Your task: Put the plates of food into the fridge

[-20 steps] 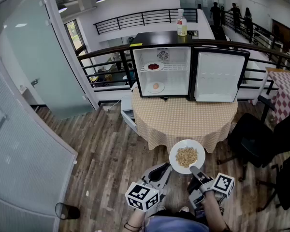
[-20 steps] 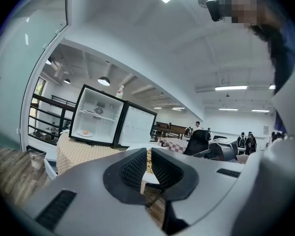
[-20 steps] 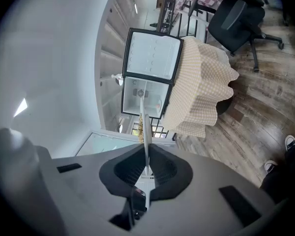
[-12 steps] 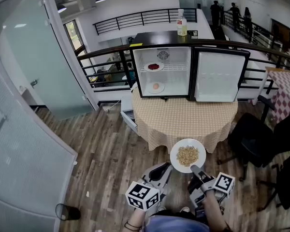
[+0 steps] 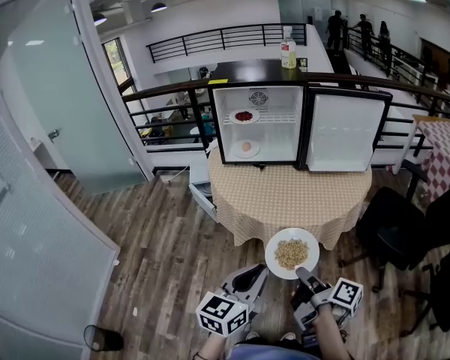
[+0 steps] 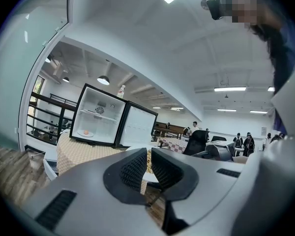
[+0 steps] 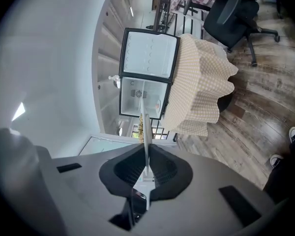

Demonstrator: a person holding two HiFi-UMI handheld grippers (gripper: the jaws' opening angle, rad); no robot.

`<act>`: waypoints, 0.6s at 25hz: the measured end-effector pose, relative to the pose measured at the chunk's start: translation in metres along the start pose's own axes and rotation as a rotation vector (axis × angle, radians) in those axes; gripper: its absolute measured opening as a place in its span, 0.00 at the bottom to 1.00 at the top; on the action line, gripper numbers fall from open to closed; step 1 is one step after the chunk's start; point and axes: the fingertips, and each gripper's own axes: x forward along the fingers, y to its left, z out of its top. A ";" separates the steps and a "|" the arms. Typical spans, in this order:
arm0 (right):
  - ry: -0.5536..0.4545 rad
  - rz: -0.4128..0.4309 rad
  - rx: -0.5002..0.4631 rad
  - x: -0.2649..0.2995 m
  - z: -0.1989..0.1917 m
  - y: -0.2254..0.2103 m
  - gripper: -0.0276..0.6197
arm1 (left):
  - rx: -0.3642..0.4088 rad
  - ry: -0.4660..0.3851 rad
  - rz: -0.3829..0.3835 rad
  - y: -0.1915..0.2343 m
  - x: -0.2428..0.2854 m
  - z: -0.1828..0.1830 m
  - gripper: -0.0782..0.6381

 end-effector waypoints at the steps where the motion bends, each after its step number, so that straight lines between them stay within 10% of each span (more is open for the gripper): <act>1: 0.000 -0.004 -0.004 0.003 -0.002 -0.001 0.08 | -0.001 0.001 -0.002 0.003 -0.001 0.000 0.15; 15: -0.035 -0.008 0.001 0.044 -0.030 0.000 0.08 | -0.002 0.007 -0.031 0.050 -0.030 -0.002 0.15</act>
